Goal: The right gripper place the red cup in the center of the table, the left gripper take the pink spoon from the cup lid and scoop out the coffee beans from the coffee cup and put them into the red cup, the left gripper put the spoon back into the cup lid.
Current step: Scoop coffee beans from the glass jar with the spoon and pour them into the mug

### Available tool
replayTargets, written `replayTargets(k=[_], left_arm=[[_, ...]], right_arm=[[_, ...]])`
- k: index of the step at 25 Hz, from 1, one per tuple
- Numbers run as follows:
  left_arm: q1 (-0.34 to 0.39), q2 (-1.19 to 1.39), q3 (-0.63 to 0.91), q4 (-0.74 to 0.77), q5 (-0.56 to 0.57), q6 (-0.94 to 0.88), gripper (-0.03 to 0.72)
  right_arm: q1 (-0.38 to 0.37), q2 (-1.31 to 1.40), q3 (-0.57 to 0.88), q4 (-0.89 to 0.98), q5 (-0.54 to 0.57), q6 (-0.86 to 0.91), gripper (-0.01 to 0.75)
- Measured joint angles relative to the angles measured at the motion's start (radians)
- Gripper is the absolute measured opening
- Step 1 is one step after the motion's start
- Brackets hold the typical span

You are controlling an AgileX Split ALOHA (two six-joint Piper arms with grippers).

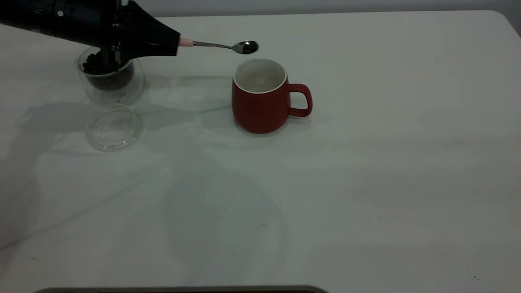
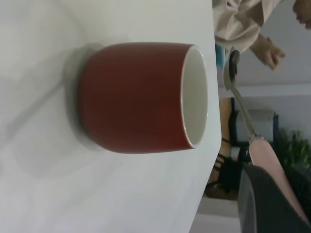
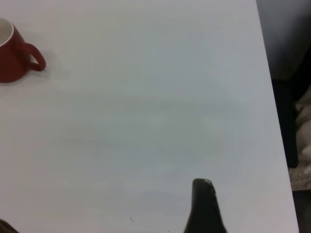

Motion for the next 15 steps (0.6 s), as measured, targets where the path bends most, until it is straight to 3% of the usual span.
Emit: replayTargets(k=[9,15], left_arm=[[-0.019,0.0,0.0,0.01,-0.001,0.097,0.123],[-0.025,0.0,0.0,0.059,-0.005,0.287,0.123]], right_arm=[[0.0,0.0,0.0,0.0,0.0,0.0,0.577],[0.0,0.0,0.0,0.0,0.0,0.0,0.577]])
